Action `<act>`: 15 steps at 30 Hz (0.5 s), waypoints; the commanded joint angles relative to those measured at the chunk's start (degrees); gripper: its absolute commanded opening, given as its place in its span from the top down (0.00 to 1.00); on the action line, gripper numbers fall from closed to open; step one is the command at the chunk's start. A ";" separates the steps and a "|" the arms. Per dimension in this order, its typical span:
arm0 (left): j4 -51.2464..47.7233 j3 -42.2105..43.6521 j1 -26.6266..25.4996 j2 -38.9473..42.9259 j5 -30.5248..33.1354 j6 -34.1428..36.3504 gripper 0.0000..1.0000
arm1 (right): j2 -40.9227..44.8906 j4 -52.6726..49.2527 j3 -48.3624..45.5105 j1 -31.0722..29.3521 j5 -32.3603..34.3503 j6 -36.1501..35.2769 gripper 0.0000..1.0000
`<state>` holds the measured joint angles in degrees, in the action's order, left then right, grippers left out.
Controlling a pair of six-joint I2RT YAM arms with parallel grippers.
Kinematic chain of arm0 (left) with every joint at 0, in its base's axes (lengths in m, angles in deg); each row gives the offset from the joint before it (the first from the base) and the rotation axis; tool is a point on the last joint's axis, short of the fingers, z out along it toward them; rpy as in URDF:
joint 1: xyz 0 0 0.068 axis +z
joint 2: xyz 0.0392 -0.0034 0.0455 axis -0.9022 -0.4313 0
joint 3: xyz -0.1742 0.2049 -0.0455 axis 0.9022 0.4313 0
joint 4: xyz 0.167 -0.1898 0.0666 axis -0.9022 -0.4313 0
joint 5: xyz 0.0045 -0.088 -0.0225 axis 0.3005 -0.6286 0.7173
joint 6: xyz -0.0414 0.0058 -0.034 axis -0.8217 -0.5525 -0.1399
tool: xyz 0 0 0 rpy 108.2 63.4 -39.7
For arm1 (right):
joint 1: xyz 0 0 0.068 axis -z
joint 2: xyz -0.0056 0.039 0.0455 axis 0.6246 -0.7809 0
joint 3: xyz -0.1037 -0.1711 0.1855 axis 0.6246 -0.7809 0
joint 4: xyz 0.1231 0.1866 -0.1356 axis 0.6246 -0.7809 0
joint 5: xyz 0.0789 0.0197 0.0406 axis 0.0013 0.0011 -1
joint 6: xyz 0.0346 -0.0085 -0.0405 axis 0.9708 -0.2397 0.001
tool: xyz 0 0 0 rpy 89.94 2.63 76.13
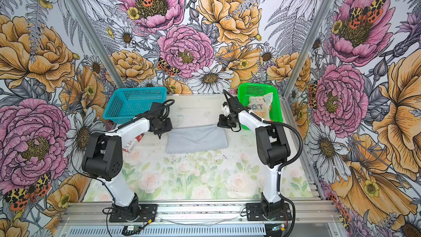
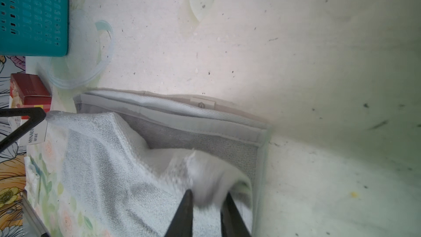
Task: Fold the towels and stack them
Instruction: 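Open both grippers to release the folded edge on the towel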
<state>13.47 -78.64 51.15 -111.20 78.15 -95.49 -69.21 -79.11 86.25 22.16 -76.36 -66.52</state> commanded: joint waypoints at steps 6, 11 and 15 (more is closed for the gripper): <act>3.53 1.51 -6.51 8.00 4.65 3.03 0.66 | 6.94 0.92 -0.34 -0.39 3.33 -2.15 0.61; 4.32 5.09 -7.39 3.98 -0.70 1.07 0.66 | 4.90 1.49 -0.02 -4.51 -2.27 -0.30 0.65; 5.26 3.40 -6.93 -0.77 -1.05 0.83 0.64 | -1.69 4.42 1.84 -7.88 -5.90 2.70 0.67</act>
<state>17.36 -75.19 43.63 -109.27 78.78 -94.11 -65.91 -77.05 86.66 16.35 -78.28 -66.30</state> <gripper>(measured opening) 0.354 0.340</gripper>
